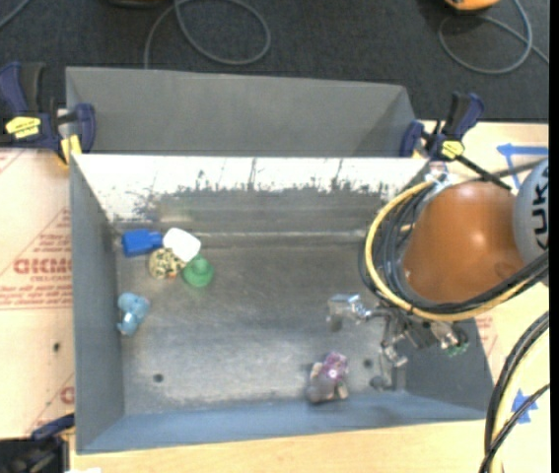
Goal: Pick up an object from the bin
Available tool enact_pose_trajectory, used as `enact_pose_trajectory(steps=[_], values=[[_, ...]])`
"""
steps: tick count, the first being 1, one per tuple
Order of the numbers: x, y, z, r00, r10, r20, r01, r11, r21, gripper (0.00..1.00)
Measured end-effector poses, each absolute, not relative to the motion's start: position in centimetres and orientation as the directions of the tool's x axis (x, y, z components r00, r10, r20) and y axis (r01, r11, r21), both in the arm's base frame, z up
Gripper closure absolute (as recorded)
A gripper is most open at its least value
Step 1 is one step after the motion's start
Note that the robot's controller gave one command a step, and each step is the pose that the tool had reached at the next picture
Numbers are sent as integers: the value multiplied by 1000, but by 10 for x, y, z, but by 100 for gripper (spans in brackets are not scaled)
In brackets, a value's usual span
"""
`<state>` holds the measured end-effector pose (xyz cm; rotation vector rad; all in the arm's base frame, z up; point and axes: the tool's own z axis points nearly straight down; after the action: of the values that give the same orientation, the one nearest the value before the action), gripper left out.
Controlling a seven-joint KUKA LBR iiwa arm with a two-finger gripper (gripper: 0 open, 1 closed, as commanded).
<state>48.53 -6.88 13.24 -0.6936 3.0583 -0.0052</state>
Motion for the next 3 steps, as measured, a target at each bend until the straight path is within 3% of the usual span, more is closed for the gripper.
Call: enact_pose_trajectory(steps=[1,2,3], values=[[480,-51,99,-813,-582,-8,-582,813,-4,0],[493,-30,70,-739,-674,-6,-674,739,-6,100],[493,-30,70,-740,-673,-6,-673,740,-6,100]])
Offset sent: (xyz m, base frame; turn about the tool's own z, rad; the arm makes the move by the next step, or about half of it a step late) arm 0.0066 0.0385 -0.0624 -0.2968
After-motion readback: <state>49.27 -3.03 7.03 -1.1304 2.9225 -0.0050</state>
